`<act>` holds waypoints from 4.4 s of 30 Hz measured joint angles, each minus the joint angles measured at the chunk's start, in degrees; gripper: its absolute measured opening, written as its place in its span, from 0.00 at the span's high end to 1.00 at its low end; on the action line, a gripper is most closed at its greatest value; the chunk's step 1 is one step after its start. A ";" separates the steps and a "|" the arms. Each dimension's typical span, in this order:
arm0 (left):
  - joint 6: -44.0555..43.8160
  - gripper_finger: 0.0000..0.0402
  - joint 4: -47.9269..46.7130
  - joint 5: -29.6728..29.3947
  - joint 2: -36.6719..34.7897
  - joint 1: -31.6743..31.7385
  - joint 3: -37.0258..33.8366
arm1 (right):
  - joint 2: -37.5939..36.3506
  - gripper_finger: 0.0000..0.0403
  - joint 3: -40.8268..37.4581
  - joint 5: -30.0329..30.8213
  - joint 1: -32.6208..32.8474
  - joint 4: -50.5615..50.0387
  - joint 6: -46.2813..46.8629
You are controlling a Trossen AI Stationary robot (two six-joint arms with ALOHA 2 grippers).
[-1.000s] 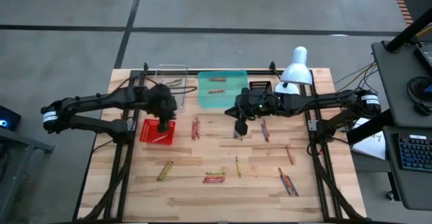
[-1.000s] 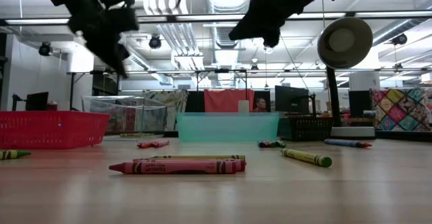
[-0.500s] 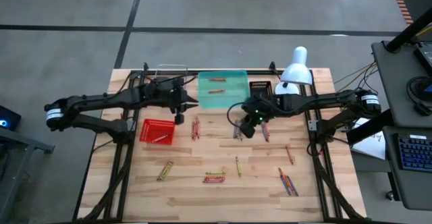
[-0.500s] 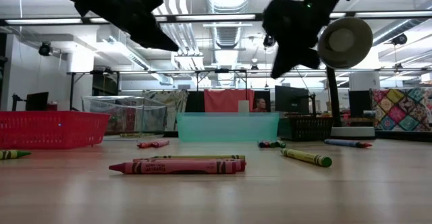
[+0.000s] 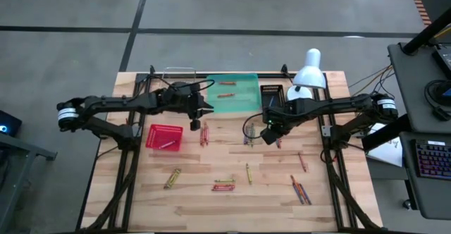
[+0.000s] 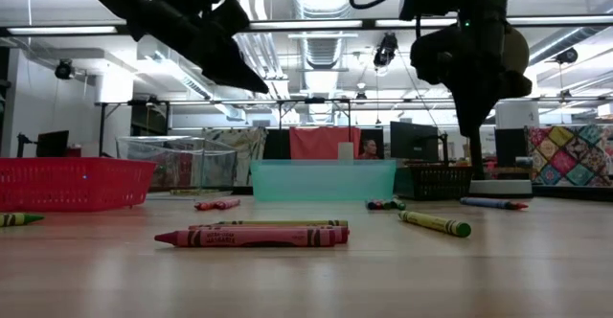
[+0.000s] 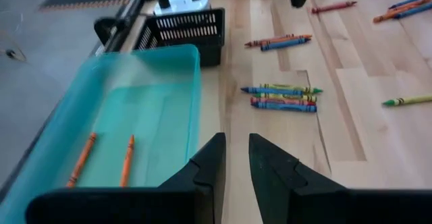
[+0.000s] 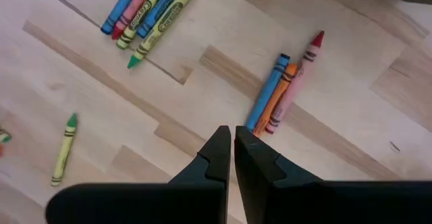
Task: Sort crayons
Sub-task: Put the red crayon into the red bin
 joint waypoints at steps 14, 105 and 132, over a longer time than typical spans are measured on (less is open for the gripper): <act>1.44 0.88 1.48 -0.02 0.50 0.04 0.09 | 0.00 0.97 -2.08 -6.55 2.92 -10.93 7.43; -15.62 0.77 28.48 24.46 8.06 -0.09 -0.42 | -7.92 0.97 -9.30 9.76 10.49 27.21 -7.24; -18.52 0.74 39.75 28.44 16.65 -1.79 0.17 | 0.52 0.97 -9.28 8.16 4.12 79.22 -40.49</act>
